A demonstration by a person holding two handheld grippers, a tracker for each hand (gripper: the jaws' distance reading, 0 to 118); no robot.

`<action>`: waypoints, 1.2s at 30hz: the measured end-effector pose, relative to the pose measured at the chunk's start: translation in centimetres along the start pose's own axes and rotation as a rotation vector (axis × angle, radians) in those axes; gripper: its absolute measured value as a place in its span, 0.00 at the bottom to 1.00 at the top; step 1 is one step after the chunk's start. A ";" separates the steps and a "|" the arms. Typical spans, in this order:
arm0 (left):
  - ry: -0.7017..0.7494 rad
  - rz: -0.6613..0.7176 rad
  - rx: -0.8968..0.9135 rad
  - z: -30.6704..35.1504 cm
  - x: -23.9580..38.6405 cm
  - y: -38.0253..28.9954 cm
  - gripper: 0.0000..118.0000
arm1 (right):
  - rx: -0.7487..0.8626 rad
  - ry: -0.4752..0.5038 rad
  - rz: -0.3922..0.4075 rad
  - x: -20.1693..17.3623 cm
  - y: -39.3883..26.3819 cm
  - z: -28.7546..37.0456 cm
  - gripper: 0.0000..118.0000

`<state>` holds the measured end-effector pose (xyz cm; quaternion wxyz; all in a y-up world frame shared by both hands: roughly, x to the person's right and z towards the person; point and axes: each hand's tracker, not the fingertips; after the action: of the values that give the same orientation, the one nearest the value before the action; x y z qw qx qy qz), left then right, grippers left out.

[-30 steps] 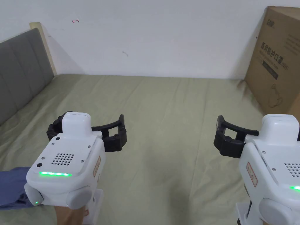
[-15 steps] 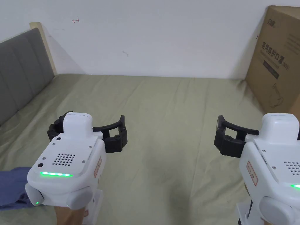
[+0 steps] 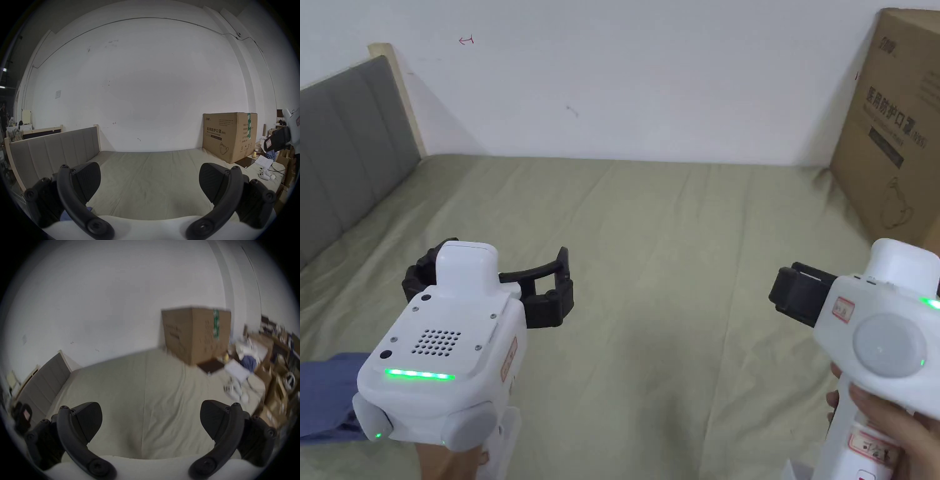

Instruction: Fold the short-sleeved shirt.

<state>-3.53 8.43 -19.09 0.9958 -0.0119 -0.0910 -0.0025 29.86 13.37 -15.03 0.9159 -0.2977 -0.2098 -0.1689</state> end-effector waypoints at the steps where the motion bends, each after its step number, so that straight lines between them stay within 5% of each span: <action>1: 0.000 0.002 -0.002 0.0 0.0 0.0 1.00 | -0.059 -0.020 -0.004 -0.1 0.3 -0.2 1.00; 6: 0.003 0.014 -0.011 -0.1 -0.1 -0.2 1.00 | -0.224 -0.064 0.076 -1.0 0.6 -0.9 1.00; 21: 0.002 0.018 -0.020 -0.1 -0.3 -0.6 1.00 | -0.119 0.024 0.105 -0.9 -0.4 0.0 0.98; 31: 0.004 0.014 -0.013 -0.2 -0.5 -0.6 1.00 | -0.104 -0.009 0.128 -1.0 -0.5 -0.4 0.96; 36: 0.004 0.013 -0.009 -0.2 -0.5 -0.4 1.00 | 0.050 0.013 0.168 -0.9 -0.9 -0.3 0.97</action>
<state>-3.99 8.03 -19.36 0.9959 -0.0172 -0.0887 0.0035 28.76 12.68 -15.26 0.9353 -0.2902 -0.1822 -0.0880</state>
